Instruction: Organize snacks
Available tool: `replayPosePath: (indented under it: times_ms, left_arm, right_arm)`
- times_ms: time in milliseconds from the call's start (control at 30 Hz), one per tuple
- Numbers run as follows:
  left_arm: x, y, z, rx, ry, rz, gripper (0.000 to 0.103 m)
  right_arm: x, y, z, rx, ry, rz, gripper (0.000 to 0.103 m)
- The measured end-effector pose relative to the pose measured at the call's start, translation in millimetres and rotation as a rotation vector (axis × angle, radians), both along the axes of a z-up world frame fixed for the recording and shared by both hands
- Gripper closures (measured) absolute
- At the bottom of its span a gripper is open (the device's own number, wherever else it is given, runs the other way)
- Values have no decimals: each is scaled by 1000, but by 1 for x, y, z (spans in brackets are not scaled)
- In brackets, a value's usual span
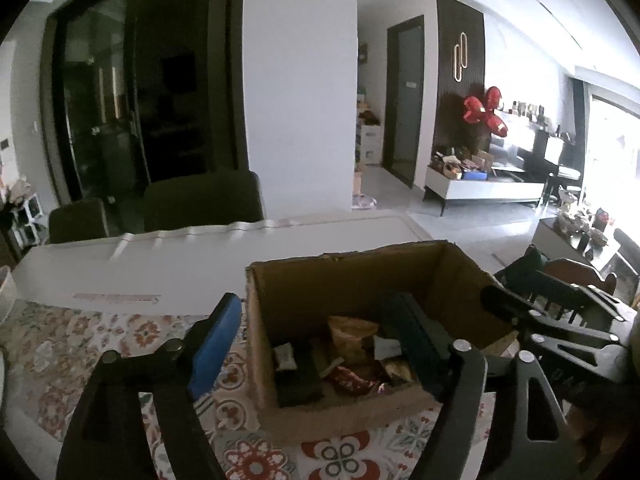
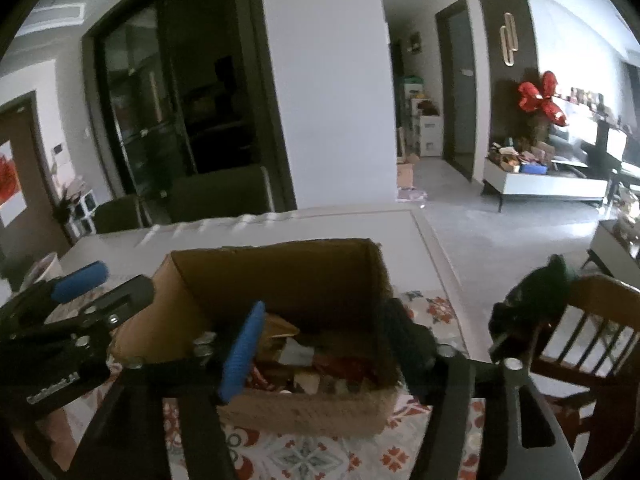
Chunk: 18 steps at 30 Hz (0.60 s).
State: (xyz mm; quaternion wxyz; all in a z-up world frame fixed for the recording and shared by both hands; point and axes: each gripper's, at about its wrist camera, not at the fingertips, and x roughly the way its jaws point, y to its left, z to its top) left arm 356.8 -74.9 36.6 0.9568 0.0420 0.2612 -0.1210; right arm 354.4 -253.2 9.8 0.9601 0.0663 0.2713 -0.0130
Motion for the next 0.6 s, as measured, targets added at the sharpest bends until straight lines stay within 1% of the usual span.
replayPosePath:
  times_ms: [67, 133, 200, 267, 333, 400, 433, 600]
  left_arm:
    - [-12, 4, 1, 1, -20, 17, 15]
    - [-26, 8, 2, -7, -39, 31, 12]
    - [-38, 12, 2, -12, -47, 34, 8]
    - [-49, 14, 3, -18, -52, 31, 5]
    - [-61, 17, 4, -20, -52, 26, 3]
    - [-74, 19, 5, -23, -52, 19, 1]
    - [-80, 20, 5, -20, -56, 17, 1]
    - [-112, 26, 11, 1, -102, 36, 0]
  right_arm:
    - [-11, 1, 3, -15, -12, -16, 32]
    - [-24, 2, 5, -26, -29, -30, 32]
    - [-36, 4, 7, -31, -38, -42, 26]
    - [-49, 7, 9, -41, -54, -44, 26]
    - [-64, 9, 11, -48, -67, -43, 25]
    - [-76, 11, 12, -45, -77, -44, 19]
    - [-84, 11, 12, -39, -81, -43, 19]
    - [-113, 15, 18, -34, -98, -39, 18]
